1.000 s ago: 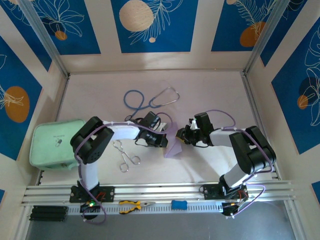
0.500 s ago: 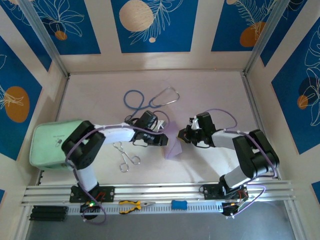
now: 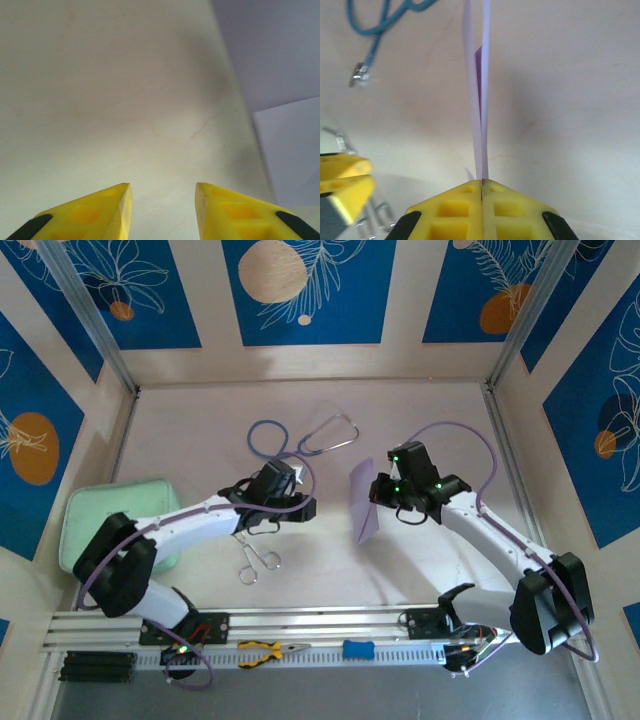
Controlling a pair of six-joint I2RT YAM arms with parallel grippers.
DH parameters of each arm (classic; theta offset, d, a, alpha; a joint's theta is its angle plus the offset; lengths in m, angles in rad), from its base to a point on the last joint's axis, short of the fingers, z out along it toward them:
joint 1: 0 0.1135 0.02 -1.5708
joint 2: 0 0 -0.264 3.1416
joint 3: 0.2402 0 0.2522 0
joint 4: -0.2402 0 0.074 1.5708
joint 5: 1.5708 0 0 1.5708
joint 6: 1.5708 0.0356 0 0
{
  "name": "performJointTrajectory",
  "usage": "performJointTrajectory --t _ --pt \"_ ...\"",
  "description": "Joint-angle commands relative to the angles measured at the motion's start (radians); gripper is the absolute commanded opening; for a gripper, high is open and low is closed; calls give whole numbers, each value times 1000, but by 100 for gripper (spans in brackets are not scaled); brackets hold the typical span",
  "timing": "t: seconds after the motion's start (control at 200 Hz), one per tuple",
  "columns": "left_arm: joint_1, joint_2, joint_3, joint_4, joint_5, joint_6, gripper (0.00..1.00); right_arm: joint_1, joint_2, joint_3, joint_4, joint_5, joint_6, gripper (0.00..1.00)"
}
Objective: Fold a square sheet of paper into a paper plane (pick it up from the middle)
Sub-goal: Turn over the paper at the center of the table.
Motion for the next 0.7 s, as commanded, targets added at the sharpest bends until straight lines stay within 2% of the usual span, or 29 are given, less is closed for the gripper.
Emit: performJointTrajectory --t 0.0,0.195,0.335,0.465,0.59,0.655,0.695 --pt "16 -69 -31 -78 -115 13 40 67 37 101 -310 337 -49 6" --pt "33 -181 -68 -167 -270 -21 43 215 195 260 -534 697 10 4" --pt "57 -266 -102 -227 -365 -72 45 325 378 366 -654 815 109 3" --pt "73 -359 -139 -264 -453 -113 53 402 542 437 -639 771 152 4" --pt "91 -454 -169 -327 -512 -139 57 450 637 488 -517 641 114 5" --pt "94 -508 -191 -344 -533 -150 64 462 667 510 -453 563 87 7" --pt "96 -538 -208 -341 -533 -149 65 468 674 515 -400 501 54 9"
